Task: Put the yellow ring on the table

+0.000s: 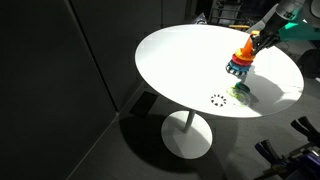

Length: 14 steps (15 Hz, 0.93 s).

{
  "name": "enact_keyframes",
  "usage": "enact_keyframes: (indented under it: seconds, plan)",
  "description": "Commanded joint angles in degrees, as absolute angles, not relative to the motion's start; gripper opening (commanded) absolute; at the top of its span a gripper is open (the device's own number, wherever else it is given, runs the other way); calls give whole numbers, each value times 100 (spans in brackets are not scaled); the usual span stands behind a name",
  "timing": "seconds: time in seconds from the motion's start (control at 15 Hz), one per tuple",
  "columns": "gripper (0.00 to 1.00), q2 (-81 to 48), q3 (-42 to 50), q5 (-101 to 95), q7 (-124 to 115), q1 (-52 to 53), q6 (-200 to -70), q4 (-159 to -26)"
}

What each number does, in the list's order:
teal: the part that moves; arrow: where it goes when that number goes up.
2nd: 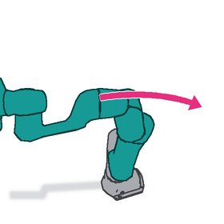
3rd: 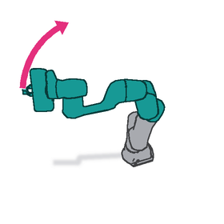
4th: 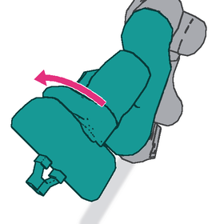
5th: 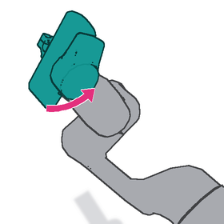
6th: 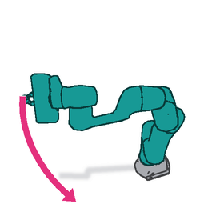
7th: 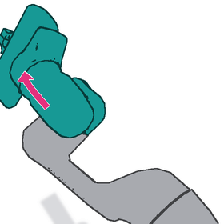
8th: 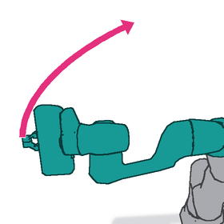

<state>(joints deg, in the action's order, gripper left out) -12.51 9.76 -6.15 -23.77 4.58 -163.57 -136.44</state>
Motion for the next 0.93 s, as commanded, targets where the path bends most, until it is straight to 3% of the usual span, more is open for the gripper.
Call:
enact_keyframes:
  seconds: [0.0, 0.07, 0.13, 0.2, 0.33, 0.87]
  plan:
    - [0, -1059, 944, -597, -2358, 435, -16056, -13584]
    - [1, -1037, 932, -593, -2348, 421, -16029, -13585]
    - [10, -1017, 915, -578, -2339, 405, -16010, -13593]
    - [26, -1006, 904, -570, -2335, 392, -16013, -13601]
    - [32, -1006, 837, -440, -2244, 333, -16068, -13627]
    - [95, -1061, 624, 139, -2102, 184, -16197, -13680]
